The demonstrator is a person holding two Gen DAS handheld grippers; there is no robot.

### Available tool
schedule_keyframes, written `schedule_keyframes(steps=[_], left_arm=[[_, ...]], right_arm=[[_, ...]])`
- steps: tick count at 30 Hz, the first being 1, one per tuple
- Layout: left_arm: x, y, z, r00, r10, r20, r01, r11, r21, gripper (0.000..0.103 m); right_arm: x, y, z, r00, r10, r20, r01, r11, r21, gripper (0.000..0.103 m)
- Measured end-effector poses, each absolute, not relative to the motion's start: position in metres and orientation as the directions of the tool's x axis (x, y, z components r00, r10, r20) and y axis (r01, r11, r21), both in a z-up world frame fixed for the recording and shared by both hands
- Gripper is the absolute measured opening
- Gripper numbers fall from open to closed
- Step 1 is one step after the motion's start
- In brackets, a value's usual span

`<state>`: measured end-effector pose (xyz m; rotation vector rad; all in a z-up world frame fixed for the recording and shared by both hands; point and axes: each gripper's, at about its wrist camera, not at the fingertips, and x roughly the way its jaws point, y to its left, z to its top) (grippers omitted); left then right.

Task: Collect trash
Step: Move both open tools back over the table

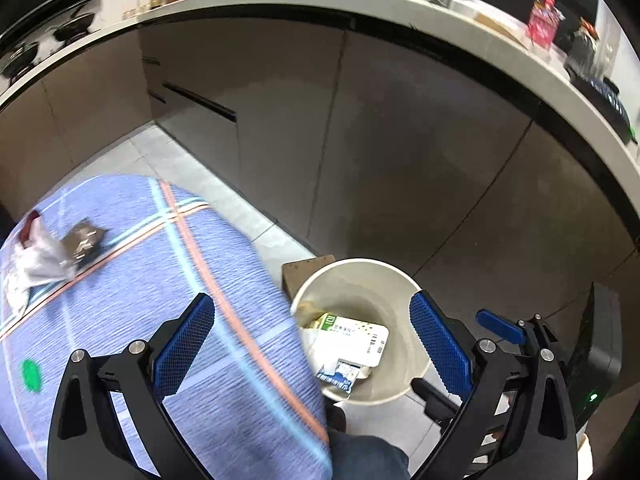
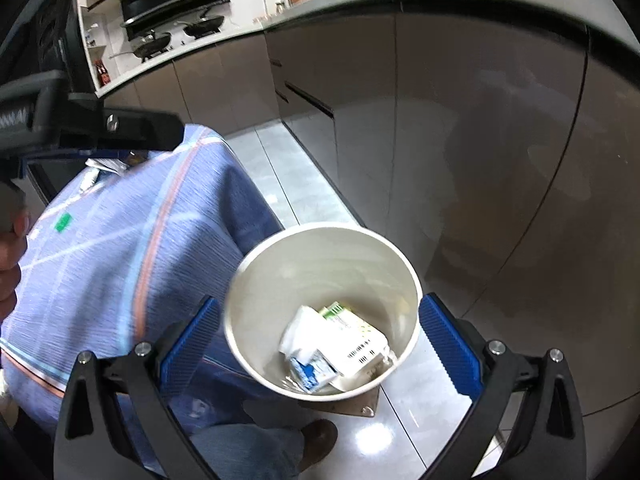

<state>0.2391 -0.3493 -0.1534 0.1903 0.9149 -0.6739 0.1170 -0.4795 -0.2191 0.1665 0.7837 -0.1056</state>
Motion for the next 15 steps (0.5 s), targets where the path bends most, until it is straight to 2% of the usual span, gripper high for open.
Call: schedule_keyframes(steps=[8,13,15], left_arm=[[0.236,-0.258,-0.120,0.480,-0.416,-0.772,0.488,0.858,-0.160,0.095],[0.236,-0.176,-0.112,0.542,-0.358,-0.760,0.389,0.909,-0.150,0.094],[0.236,-0.141,-0.111,0.563,-0.339,-0.754,0.344,0.925,-0.159,0.094]], right_arm=[[0.123,-0.424,-0.169,0.753,0.021,-0.657,0.045,0.996,0.083,0.100],[0.129,-0.378,-0.144,0.795,0.026,-0.606,-0.035,0.999,-0.003,0.100],[0.135,-0.359,-0.136,0.807,0.070,-0.586,-0.089,0.996,-0.003,0.100]])
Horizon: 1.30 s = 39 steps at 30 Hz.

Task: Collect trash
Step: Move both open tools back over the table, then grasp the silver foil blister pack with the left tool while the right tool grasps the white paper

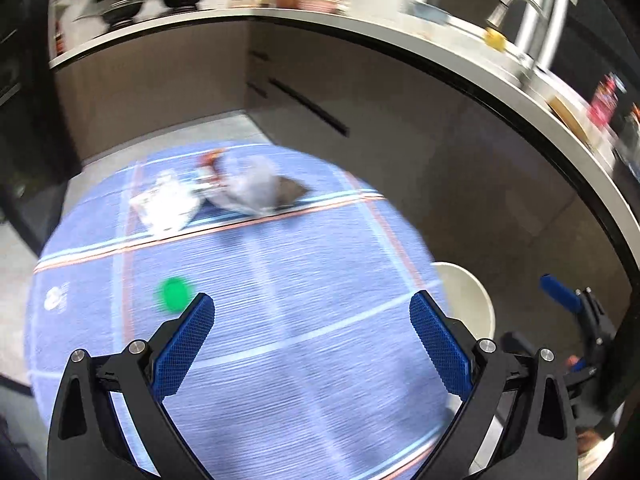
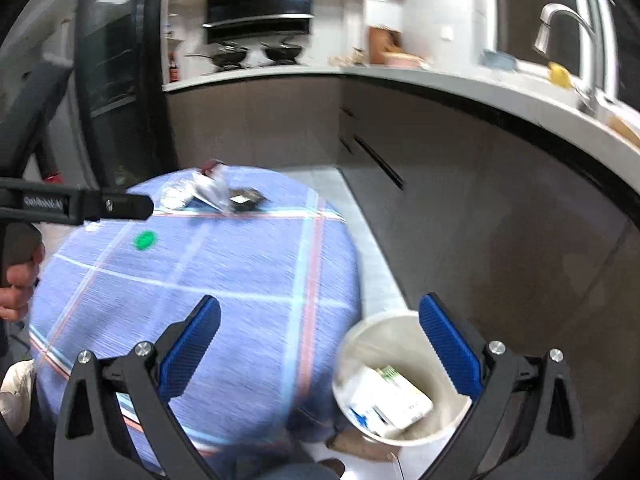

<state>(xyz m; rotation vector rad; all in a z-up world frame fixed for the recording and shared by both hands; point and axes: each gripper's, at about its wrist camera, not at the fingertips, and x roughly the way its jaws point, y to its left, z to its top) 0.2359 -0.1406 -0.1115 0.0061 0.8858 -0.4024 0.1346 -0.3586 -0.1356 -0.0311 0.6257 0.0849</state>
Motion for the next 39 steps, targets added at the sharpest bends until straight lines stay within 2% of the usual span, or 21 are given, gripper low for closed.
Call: schedule_keyframes(steps=[4,8,12,17,19,28,32,34,35,36,37,39], left_arm=[[0.239,-0.083,-0.111,0.585,-0.311,-0.749,0.273,0.945,-0.179,0.094],[0.244,-0.038,-0.113,0.599,-0.297,-0.744,0.219,0.954,-0.205,0.094],[0.255,-0.009,-0.116,0.603,-0.315,-0.733,0.204,0.949,-0.241,0.093],[0.279,0.005,-0.126,0.580,-0.342,-0.739,0.224,0.940,-0.259,0.089],[0.291,0.010,-0.133,0.564,-0.350,-0.748,0.223,0.937,-0.270,0.083],[0.335,0.011,-0.156,0.522,-0.354,-0.776,0.240,0.934,-0.265,0.080],[0.352,0.004,-0.165,0.505,-0.353,-0.787,0.240,0.934,-0.265,0.080],[0.362,0.000,-0.168,0.499,-0.354,-0.791,0.233,0.934,-0.271,0.081],[0.369,-0.003,-0.170,0.495,-0.349,-0.796,0.227,0.936,-0.269,0.082],[0.374,-0.004,-0.172,0.494,-0.342,-0.799,0.218,0.939,-0.267,0.085],[0.377,-0.005,-0.173,0.497,-0.336,-0.800,0.207,0.941,-0.267,0.090],[0.386,-0.007,-0.174,0.506,-0.327,-0.798,0.174,0.945,-0.277,0.092]], right_arm=[[0.155,-0.323,-0.130,0.783,0.168,-0.599,-0.183,0.982,0.036,0.100],[0.183,-0.281,-0.126,0.759,0.162,-0.630,-0.226,0.974,-0.022,0.100],[0.217,-0.244,-0.125,0.733,0.203,-0.649,-0.282,0.959,-0.018,0.099],[0.265,-0.219,-0.130,0.710,0.240,-0.662,-0.340,0.940,-0.024,0.098],[0.284,-0.214,-0.131,0.709,0.237,-0.665,-0.343,0.939,-0.031,0.095],[0.362,-0.207,-0.154,0.680,0.228,-0.697,-0.339,0.941,-0.023,0.094],[0.379,-0.207,-0.167,0.660,0.230,-0.716,-0.339,0.941,-0.011,0.085],[0.386,-0.207,-0.173,0.655,0.229,-0.721,-0.339,0.941,-0.009,0.075],[0.387,-0.206,-0.174,0.651,0.234,-0.722,-0.344,0.939,-0.006,0.056],[0.388,-0.206,-0.176,0.644,0.245,-0.725,-0.355,0.935,0.000,0.022],[0.388,-0.205,-0.178,0.637,0.251,-0.729,-0.364,0.931,0.003,0.006],[0.385,-0.205,-0.178,0.633,0.259,-0.729,-0.375,0.927,0.003,0.004]])
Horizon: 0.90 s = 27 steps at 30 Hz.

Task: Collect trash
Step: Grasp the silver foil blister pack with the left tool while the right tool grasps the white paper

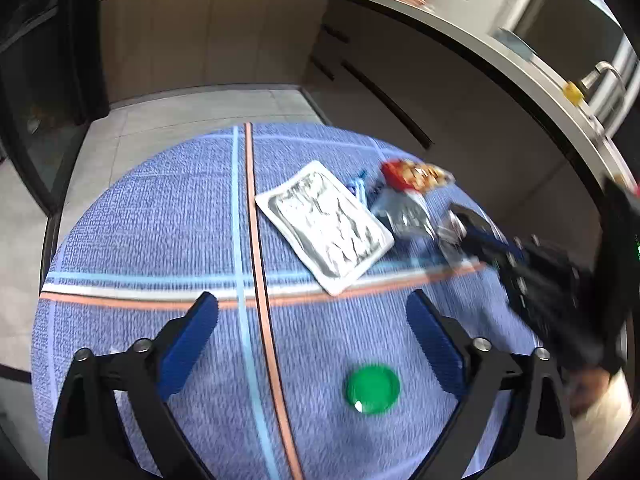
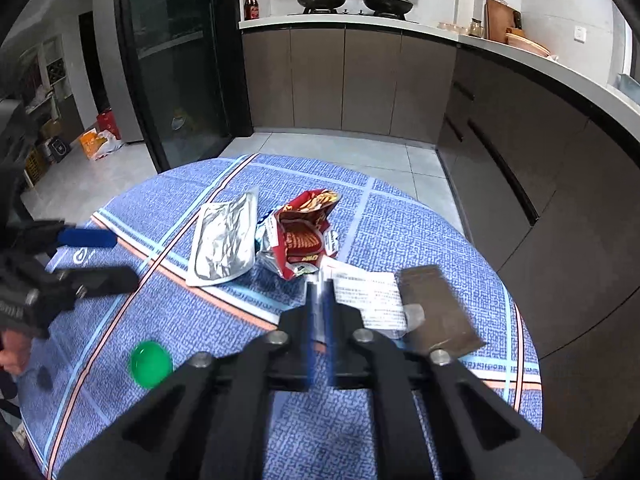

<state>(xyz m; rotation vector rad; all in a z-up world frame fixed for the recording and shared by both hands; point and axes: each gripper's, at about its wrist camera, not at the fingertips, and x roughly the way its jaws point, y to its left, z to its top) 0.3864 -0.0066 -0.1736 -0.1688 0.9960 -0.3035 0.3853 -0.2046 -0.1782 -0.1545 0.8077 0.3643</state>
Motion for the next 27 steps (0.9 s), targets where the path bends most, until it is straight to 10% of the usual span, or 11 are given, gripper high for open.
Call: schedule_keyframes(steps=[19,27], left_arm=[[0.491,-0.028,-0.200,0.437,-0.240,-0.866,-0.151,0.930,-0.334,0.092],[0.485,-0.042,-0.197,0.444,-0.136,-0.886,-0.059,0.982,-0.180,0.058]], right_arm=[[0.323,-0.227,-0.170,0.633,0.339,-0.696,-0.386,0.917,0.095,0.004],[0.316,-0.229,-0.170,0.629,0.352,-0.693,-0.381,0.917,0.119,0.006]])
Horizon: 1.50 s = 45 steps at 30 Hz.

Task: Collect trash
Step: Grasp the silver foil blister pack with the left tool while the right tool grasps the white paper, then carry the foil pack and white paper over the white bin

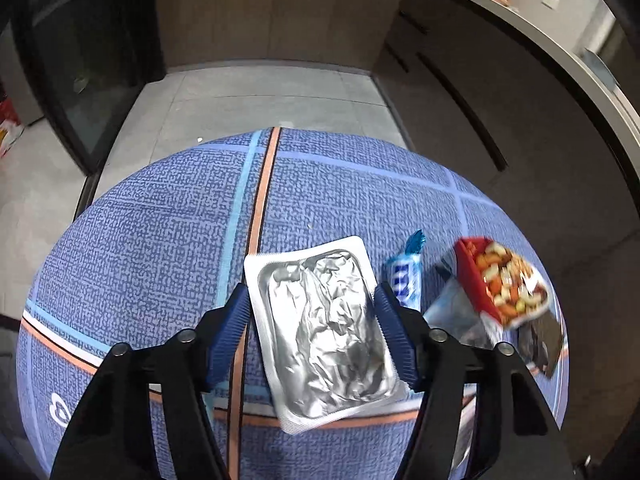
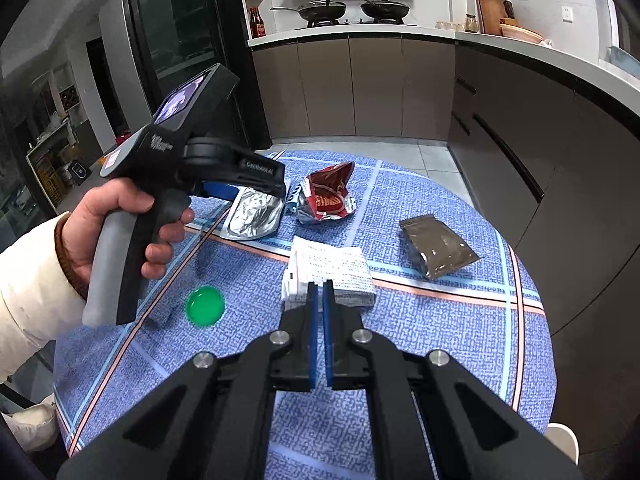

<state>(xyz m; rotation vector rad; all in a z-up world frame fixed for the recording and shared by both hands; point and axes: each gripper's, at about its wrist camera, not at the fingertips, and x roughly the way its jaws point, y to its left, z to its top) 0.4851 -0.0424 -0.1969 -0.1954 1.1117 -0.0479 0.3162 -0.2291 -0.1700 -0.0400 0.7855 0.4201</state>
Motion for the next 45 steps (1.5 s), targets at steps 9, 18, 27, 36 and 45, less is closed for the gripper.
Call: schedule_keyframes(steps=[9,18,27,36,45], left_arm=[[0.449,-0.017,-0.190,0.412,-0.230,-0.882,0.034,0.971,-0.237,0.022],[0.403,-0.019,-0.177,0.452,-0.223,-0.864,0.067,0.974,-0.216,0.083],[0.418,-0.059,-0.202,0.422,-0.108,-0.900,0.092,0.993,-0.076,0.088],[0.407,-0.079,-0.197,0.457,-0.082,-0.886,0.172,0.985,-0.003,0.048],[0.382,-0.057,-0.172,0.492,-0.185,-0.851,0.196,0.976,-0.098,0.014]], right_arm=[[0.315,-0.214,-0.164,0.643,0.359,-0.677,-0.385,0.915,0.120,0.064],[0.341,-0.189,-0.183,0.643,0.273,-0.716,-0.365,0.931,0.027,0.067],[0.350,-0.199,-0.202,0.598,0.250,-0.762,-0.329,0.943,0.050,0.005],[0.338,-0.210,-0.194,0.620,0.276,-0.735,-0.329,0.941,0.075,0.003],[0.317,-0.218,-0.163,0.659,0.297,-0.691,-0.336,0.938,0.083,0.003]])
